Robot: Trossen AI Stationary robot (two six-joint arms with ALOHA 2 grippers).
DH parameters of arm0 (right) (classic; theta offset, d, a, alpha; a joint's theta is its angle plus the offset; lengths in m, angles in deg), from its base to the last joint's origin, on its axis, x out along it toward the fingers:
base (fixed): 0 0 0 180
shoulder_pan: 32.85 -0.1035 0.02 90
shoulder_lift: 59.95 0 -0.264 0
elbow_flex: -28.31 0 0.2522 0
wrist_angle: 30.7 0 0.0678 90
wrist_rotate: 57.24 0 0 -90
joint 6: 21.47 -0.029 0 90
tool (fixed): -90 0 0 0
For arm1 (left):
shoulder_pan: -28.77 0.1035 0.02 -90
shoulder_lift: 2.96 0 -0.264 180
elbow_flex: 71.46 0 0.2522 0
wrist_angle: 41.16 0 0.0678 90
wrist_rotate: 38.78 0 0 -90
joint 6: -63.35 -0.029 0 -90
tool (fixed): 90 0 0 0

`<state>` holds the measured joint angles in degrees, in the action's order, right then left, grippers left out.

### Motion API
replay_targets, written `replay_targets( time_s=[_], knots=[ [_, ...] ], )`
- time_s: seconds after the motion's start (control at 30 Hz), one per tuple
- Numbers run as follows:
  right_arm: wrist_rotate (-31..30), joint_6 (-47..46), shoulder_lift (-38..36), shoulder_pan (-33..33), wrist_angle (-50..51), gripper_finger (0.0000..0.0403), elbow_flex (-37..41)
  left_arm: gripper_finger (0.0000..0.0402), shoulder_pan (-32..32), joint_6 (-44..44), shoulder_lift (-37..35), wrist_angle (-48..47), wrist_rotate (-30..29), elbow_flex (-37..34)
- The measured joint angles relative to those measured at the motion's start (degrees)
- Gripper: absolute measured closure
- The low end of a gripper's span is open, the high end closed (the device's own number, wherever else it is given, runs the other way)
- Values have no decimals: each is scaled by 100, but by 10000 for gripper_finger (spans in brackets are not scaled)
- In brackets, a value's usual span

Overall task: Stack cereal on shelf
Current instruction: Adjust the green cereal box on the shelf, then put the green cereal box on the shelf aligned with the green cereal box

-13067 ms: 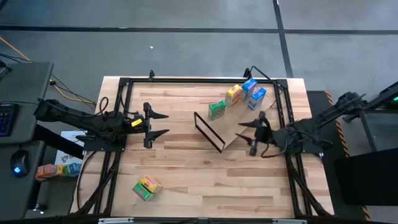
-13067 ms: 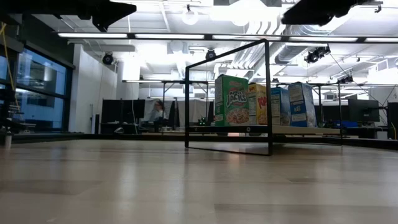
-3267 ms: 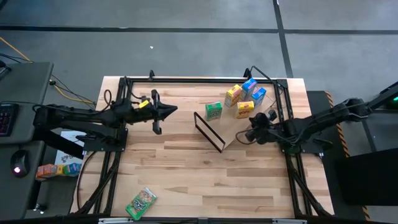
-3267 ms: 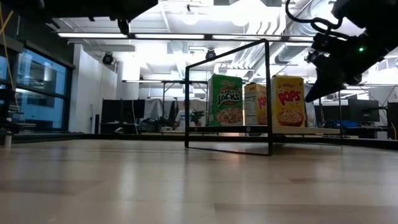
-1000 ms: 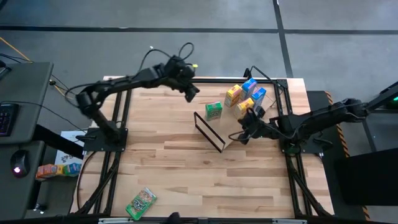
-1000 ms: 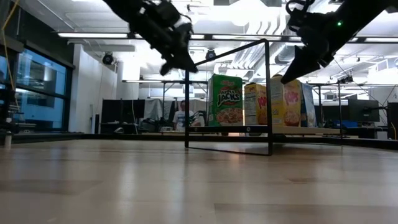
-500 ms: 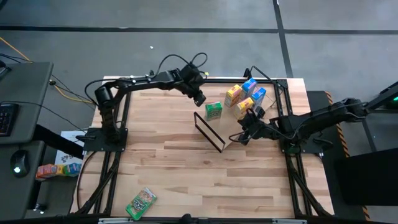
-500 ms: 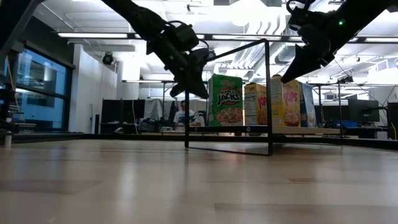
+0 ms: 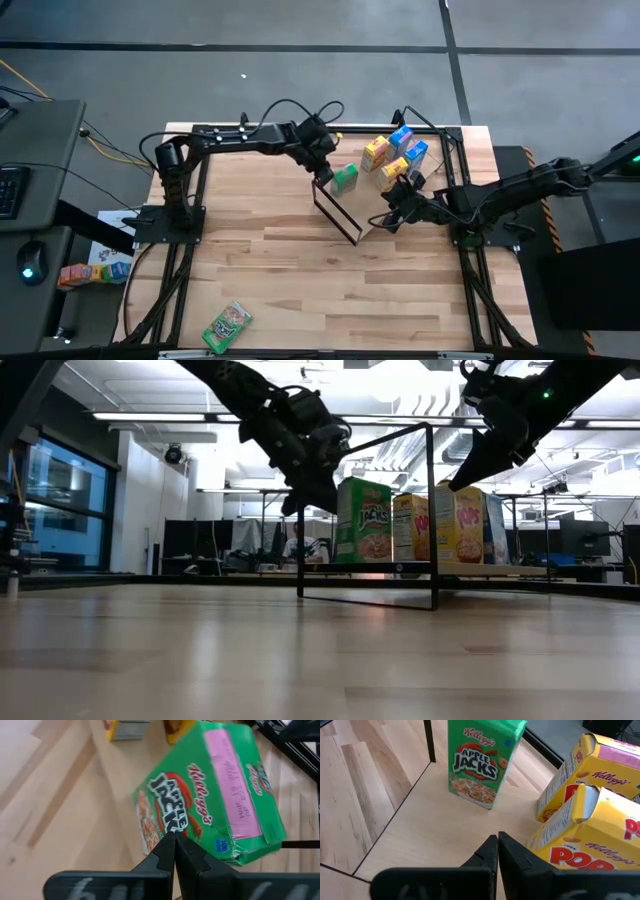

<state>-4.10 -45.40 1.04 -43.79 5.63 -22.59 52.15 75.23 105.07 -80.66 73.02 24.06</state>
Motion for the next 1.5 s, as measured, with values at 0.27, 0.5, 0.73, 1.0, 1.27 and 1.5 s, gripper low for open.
replay_targets(
  time_s=[0.27,0.5,0.73,1.0,1.27,1.5],
  knots=[
    [-2,0,0,0,-13,403,0,401,-145,-14,0,-87,2,0],
    [-209,0,0,2,-25,403,0,401,193,-114,-421,-27,-129,-7],
    [-201,0,0,0,-42,403,0,401,478,-495,-1623,-89,-811,-158],
    [-216,108,0,2,-15,403,0,401,-270,-334,-4068,1534,-1573,-2449],
    [-256,186,0,2,-107,403,0,401,-2014,678,-5993,2620,-1814,-4931],
    [-264,149,0,2,-105,403,0,401,-4694,1455,-6079,2689,-2807,-5236]
  ],
)
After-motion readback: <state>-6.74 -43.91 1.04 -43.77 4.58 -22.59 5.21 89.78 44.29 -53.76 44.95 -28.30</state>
